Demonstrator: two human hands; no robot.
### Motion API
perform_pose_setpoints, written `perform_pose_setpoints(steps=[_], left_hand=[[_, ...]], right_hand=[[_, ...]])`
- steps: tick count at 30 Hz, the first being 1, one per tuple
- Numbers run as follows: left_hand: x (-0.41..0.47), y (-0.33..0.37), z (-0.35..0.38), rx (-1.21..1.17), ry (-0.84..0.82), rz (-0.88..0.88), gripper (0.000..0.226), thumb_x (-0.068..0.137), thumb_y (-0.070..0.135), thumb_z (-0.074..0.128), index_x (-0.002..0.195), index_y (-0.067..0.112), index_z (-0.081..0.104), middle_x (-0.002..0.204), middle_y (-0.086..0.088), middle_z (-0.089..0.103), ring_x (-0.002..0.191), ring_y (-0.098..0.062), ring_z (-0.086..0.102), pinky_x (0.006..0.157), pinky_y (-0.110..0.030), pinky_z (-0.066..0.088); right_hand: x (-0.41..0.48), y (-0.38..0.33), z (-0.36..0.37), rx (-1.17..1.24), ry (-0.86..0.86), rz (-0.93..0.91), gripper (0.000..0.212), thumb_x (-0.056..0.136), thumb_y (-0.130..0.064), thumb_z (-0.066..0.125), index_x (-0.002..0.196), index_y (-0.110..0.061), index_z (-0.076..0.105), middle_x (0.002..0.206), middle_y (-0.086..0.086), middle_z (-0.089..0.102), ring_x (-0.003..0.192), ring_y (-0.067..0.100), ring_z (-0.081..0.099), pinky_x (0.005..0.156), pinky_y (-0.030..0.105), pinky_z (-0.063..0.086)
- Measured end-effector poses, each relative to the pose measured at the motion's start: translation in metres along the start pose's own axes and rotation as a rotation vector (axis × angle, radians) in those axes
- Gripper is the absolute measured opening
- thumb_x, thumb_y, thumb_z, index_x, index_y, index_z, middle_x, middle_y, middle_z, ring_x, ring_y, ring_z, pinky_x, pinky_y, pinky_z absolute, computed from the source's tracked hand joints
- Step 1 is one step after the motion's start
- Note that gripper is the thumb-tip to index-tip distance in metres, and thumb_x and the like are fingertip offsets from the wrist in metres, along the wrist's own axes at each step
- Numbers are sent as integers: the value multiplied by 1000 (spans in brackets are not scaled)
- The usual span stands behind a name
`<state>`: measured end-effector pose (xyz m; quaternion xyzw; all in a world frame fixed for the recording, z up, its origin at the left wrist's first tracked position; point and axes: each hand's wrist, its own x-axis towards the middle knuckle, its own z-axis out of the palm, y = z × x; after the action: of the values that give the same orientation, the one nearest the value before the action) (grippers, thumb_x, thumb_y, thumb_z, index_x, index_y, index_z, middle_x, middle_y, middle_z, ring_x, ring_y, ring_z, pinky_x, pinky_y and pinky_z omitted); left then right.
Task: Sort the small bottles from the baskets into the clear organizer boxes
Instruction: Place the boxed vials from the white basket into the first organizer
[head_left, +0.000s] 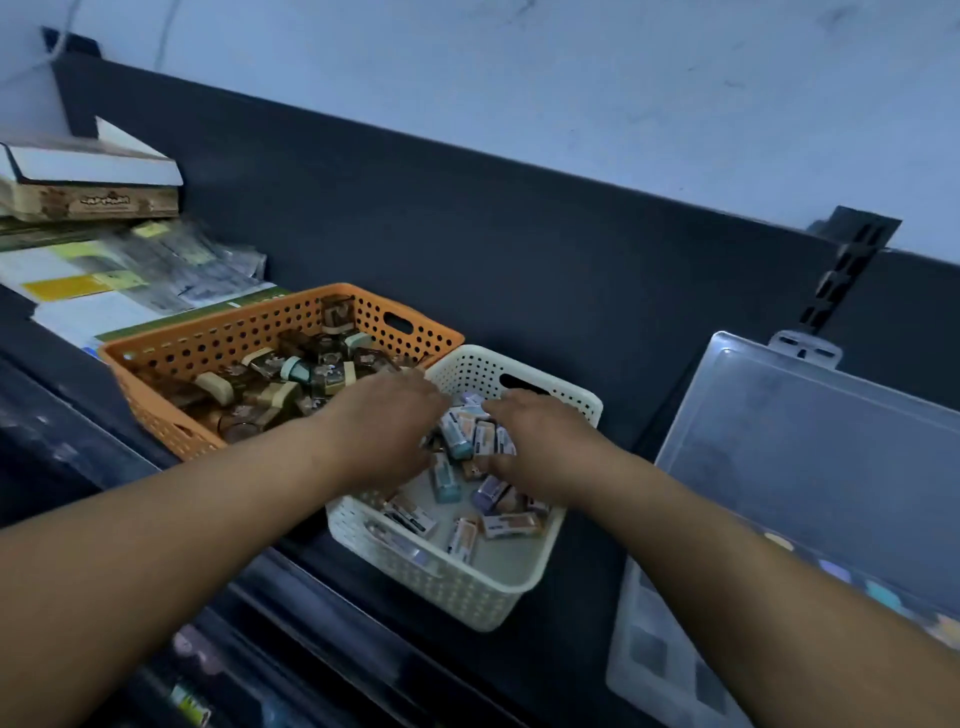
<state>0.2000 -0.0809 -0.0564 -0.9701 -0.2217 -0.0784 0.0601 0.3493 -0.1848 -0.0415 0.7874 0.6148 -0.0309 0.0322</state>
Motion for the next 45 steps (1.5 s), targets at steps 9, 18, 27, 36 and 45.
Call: perform_pose_setpoints(steps=[9,18,27,36,45], left_hand=[[13,-2,6,-31,17,109,36,85,26,56,120,19,56,116,-1,59,108,-20,52,94,-33,40],[11,1,10,-38,-46,160,30,85,21,58,115,27,60,107,4,64,100,-17,57,95,-32,36],[22,21,12,-103,-287,160,27,83,19,66,107,31,64,96,8,45,96,-14,50,71,-27,38],[27,33,8,-106,-248,127,11,82,32,66,91,29,60,95,7,50,93,-14,49,78,-32,46],[41,102,-53,-775,119,-26,17,75,23,79,81,27,64,78,7,66,72,-8,63,60,-27,50]], right_hand=[[40,-25,6,39,-36,108,40,91,-38,53,128,-20,52,116,6,58,93,23,57,74,33,48],[19,6,-14,147,152,219,16,84,-15,60,89,-16,45,75,-4,46,75,20,50,49,27,32],[-27,35,-20,371,243,158,13,86,-25,62,84,-19,51,79,-4,55,69,14,51,58,29,40],[-83,69,-35,506,331,155,14,87,-28,67,84,-18,57,78,-3,58,68,11,51,63,29,42],[-147,120,-33,616,343,225,17,83,-17,74,76,-19,59,67,-2,55,57,9,45,55,23,39]])
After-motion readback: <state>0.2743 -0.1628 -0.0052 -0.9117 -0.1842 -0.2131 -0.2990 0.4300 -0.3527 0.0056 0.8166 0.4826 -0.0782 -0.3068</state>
